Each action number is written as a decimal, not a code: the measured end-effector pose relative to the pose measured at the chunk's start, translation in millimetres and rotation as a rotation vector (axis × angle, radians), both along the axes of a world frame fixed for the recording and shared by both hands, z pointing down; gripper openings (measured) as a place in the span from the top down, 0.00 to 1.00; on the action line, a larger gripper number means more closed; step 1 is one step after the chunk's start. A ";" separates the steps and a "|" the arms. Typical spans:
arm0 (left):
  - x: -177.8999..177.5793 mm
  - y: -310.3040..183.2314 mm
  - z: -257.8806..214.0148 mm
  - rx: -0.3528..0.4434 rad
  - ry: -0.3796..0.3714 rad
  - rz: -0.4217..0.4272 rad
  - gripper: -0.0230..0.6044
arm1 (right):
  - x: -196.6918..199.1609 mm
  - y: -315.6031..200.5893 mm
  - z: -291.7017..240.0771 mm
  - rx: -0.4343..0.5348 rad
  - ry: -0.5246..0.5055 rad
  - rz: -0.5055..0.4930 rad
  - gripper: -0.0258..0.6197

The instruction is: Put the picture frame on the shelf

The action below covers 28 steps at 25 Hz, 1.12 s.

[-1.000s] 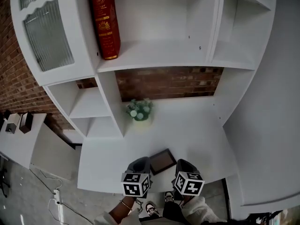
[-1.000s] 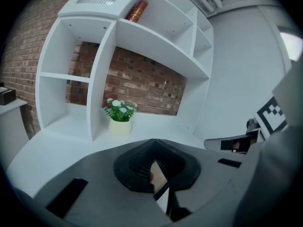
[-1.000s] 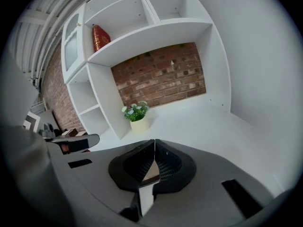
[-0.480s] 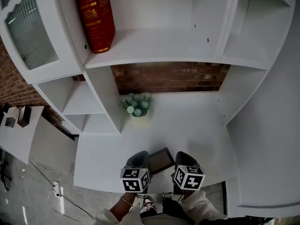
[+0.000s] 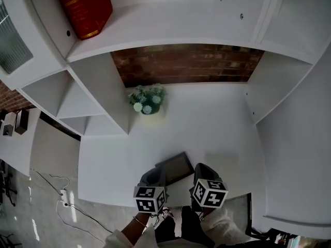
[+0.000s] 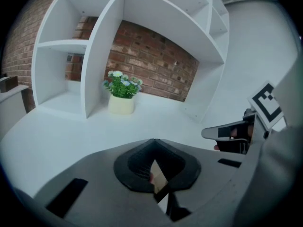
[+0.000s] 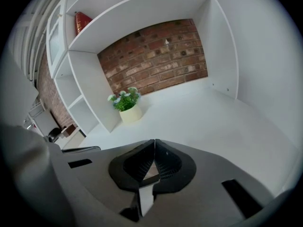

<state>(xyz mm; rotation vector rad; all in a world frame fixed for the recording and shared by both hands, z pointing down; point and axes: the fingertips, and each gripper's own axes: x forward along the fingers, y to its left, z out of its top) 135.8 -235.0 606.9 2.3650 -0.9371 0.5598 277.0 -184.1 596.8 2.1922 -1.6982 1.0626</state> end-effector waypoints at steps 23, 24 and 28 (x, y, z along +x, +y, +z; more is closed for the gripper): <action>14.8 -17.4 55.9 0.026 -0.227 0.292 0.66 | 7.5 -1.3 46.9 -0.092 -0.030 -0.002 0.92; 14.2 -19.3 58.3 0.030 -0.243 0.308 0.66 | 8.1 -2.7 47.4 -0.094 -0.029 -0.005 0.92; 13.8 -22.9 68.6 0.013 -0.279 0.413 0.65 | 9.1 -7.5 50.4 -0.106 -0.026 -0.014 0.92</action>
